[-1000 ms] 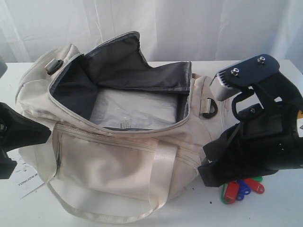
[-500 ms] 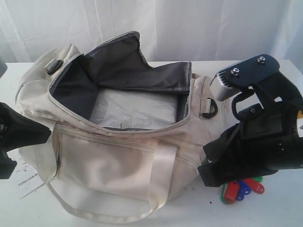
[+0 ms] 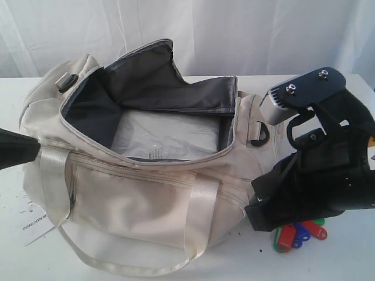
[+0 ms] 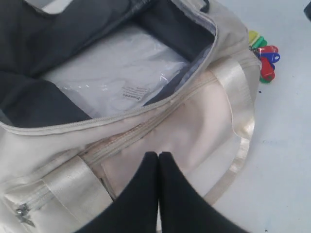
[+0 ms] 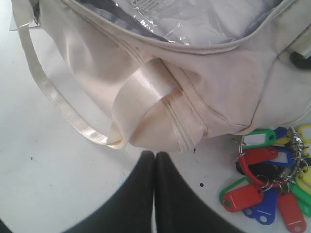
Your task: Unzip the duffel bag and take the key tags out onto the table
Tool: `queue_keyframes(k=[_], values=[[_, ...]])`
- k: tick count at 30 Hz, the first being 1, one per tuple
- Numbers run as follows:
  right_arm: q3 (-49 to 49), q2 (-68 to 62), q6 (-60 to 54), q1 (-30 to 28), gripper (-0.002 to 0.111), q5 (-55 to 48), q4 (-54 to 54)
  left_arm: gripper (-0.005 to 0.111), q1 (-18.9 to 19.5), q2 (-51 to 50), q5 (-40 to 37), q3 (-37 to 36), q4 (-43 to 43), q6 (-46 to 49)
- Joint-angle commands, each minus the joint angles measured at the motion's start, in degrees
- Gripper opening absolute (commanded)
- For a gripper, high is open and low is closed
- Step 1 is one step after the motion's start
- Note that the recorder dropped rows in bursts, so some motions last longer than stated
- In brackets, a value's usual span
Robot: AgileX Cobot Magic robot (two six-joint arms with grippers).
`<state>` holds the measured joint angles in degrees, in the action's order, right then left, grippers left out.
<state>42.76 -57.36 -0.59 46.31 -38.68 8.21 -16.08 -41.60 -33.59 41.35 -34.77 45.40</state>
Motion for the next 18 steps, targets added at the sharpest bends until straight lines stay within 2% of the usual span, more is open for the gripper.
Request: queue_keyframes(k=[1, 10, 14, 18], values=[[-0.1, 0.4, -0.7, -0.1, 0.0, 0.6, -0.1, 0.0, 3.6, 6.8, -0.8, -0.2, -0.8, 0.2], [-0.1, 0.4, -0.7, -0.1, 0.0, 0.6, -0.1, 0.0, 12.9, 19.3, -0.8, -0.2, -0.8, 0.2], [-0.1, 0.4, -0.7, -0.1, 0.0, 0.6, -0.1, 0.0, 14.7, 23.6, -0.8, -0.2, -0.8, 0.2], [-0.1, 0.4, -0.7, -0.1, 0.0, 0.6, -0.1, 0.0, 14.9, 27.9, -0.8, -0.2, -0.8, 0.2]])
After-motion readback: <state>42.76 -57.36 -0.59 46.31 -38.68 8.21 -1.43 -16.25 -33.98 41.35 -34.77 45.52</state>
